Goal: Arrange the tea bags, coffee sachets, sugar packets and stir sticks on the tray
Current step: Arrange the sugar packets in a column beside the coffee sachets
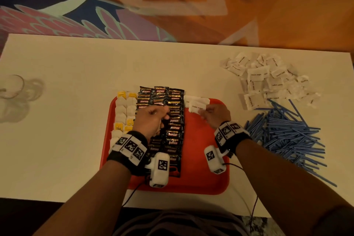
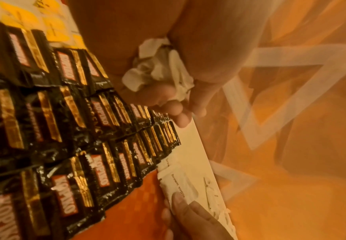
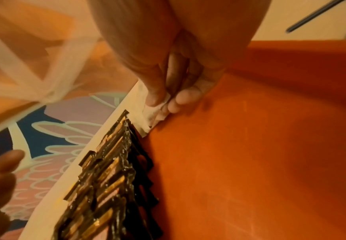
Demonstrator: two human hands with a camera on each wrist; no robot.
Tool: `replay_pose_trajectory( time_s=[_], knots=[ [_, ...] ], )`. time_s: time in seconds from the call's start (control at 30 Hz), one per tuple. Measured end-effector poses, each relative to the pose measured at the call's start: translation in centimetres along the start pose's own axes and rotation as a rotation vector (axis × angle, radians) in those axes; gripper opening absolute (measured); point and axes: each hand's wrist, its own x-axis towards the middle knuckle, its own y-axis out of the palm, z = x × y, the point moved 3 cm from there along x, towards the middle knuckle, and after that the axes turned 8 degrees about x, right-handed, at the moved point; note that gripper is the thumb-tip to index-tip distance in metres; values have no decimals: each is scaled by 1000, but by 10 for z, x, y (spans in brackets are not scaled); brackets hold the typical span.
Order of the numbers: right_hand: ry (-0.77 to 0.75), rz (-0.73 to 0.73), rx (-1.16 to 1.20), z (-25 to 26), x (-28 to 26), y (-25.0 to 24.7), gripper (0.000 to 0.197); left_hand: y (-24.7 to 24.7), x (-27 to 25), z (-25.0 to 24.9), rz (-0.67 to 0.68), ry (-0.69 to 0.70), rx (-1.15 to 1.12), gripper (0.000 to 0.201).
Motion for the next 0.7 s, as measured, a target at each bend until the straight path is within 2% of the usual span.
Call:
replay_pose_trajectory(
  time_s=[0.27,0.43,0.7],
  knots=[
    [5,-5,-116,13,13,18,37,-27,-6,13,-58,10,18,20],
    [-17,-146,-134,14,14,20,24,-29,-7,23,-58,-22,15,26],
    [0,-173,-145,12,9,13,33,-23,-8,20,-36,-42,-10,30]
  ],
)
